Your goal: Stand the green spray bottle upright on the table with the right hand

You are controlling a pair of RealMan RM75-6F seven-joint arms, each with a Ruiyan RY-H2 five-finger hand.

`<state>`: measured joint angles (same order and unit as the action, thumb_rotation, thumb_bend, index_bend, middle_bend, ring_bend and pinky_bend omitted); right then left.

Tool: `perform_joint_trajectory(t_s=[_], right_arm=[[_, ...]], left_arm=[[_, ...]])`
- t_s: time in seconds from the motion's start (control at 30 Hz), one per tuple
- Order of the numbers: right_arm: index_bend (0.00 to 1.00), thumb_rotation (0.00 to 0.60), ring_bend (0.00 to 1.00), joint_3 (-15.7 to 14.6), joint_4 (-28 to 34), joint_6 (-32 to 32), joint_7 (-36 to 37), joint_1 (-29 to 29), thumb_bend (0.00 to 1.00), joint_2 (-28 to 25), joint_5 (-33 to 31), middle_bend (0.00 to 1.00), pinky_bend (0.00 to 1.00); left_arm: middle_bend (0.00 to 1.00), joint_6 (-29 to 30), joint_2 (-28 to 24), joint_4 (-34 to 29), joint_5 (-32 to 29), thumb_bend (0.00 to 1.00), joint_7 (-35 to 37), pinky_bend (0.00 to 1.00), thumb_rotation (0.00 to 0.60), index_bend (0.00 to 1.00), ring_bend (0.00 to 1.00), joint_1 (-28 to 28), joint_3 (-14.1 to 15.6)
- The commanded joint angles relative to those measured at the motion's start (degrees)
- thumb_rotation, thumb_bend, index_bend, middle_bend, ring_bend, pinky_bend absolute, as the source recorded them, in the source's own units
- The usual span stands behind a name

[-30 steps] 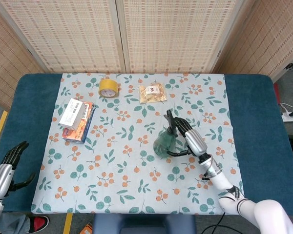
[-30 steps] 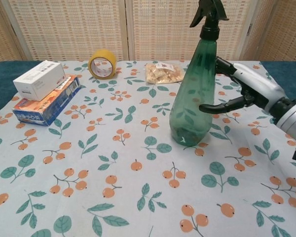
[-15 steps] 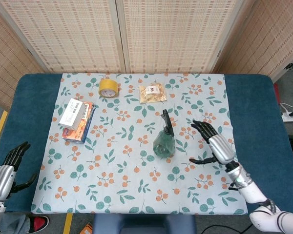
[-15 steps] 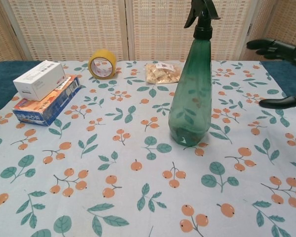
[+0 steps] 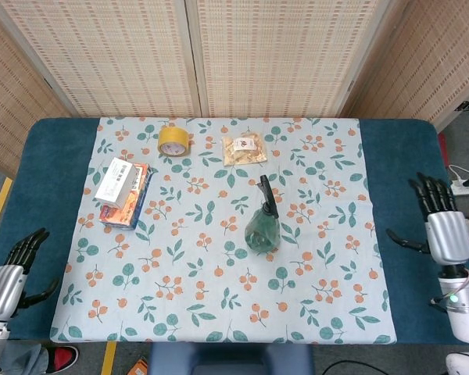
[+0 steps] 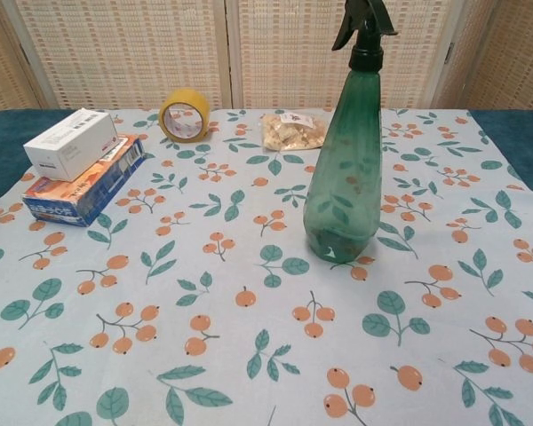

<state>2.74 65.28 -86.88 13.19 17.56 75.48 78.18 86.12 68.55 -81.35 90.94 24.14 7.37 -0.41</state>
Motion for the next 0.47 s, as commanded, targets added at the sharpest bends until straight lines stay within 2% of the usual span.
perform_joint_trajectory(t_s=[0.03, 0.1, 0.23, 0.33, 0.47], right_arm=[[0.00, 0.600, 0.00, 2.27, 14.63, 17.05, -20.14, -4.11, 0.11, -10.03, -18.54, 0.01, 0.00], [0.00, 0.600, 0.00, 2.61, 14.97, 17.20, -17.88, -4.36, 0.08, -11.04, -17.27, 0.01, 0.00], [0.00, 0.600, 0.00, 2.91, 10.45, 10.92, -12.16, -5.19, 0.00, -8.50, -8.97, 0.01, 0.00], [0.00, 0.600, 0.00, 2.40, 7.58, 9.17, -7.74, -5.59, 0.00, -7.11, -4.85, 0.01, 0.00], [0.00, 0.600, 0.00, 2.19, 6.36, 9.70, -5.14, -5.91, 0.00, -7.00, -3.43, 0.01, 0.00]], left_arm=[[0.00, -0.23, 0.03, 0.06, -0.12, 0.30, -0.09, 0.05, 0.600, 0.00, 0.00, 0.15, -0.05], [0.00, -0.33, 0.04, 0.06, -0.18, 0.30, -0.11, 0.05, 0.600, 0.00, 0.00, 0.19, -0.06], [0.00, 0.28, 0.07, 0.14, 0.16, 0.30, -0.39, 0.05, 0.600, 0.00, 0.00, 0.06, -0.05], [0.00, 0.34, 0.14, 0.28, 0.34, 0.30, -1.00, 0.05, 0.600, 0.00, 0.00, 0.04, 0.07], [0.00, -0.97, 0.05, 0.08, -0.59, 0.30, -2.69, 0.05, 0.600, 0.00, 0.00, 0.20, 0.15]])
